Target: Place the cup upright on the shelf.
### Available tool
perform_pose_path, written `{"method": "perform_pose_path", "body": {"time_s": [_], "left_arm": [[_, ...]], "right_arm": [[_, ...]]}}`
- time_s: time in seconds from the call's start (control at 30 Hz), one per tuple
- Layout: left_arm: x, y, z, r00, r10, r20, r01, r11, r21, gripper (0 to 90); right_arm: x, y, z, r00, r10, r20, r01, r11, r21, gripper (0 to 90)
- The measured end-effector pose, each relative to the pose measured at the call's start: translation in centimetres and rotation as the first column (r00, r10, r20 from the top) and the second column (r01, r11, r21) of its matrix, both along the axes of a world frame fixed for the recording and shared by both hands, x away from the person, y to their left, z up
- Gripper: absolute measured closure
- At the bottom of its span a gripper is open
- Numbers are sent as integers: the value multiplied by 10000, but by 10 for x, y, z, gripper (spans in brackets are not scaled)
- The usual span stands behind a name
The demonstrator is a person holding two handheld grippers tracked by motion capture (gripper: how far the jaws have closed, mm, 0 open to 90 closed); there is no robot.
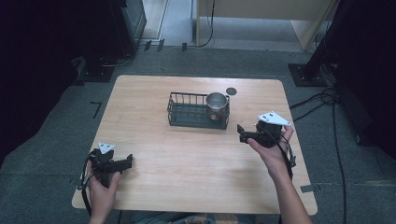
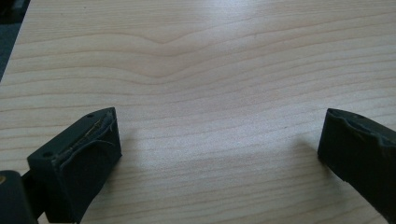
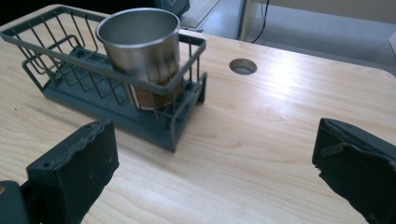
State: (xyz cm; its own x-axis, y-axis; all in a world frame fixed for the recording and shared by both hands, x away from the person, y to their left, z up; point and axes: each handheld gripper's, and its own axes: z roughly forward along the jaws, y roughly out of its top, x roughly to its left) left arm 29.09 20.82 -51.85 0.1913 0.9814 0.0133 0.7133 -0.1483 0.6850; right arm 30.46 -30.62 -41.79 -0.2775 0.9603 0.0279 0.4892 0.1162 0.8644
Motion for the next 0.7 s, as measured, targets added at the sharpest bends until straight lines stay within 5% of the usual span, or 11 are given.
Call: {"method": "perform_pose_path", "body": {"time_s": [0.7], "left_arm": [[0, 0, 0, 10000, 0, 0, 0, 10000, -2, 0]], "right_arm": [[-36, -41, -35, 9954, -791, -538, 803, 9966, 203, 2]]}}
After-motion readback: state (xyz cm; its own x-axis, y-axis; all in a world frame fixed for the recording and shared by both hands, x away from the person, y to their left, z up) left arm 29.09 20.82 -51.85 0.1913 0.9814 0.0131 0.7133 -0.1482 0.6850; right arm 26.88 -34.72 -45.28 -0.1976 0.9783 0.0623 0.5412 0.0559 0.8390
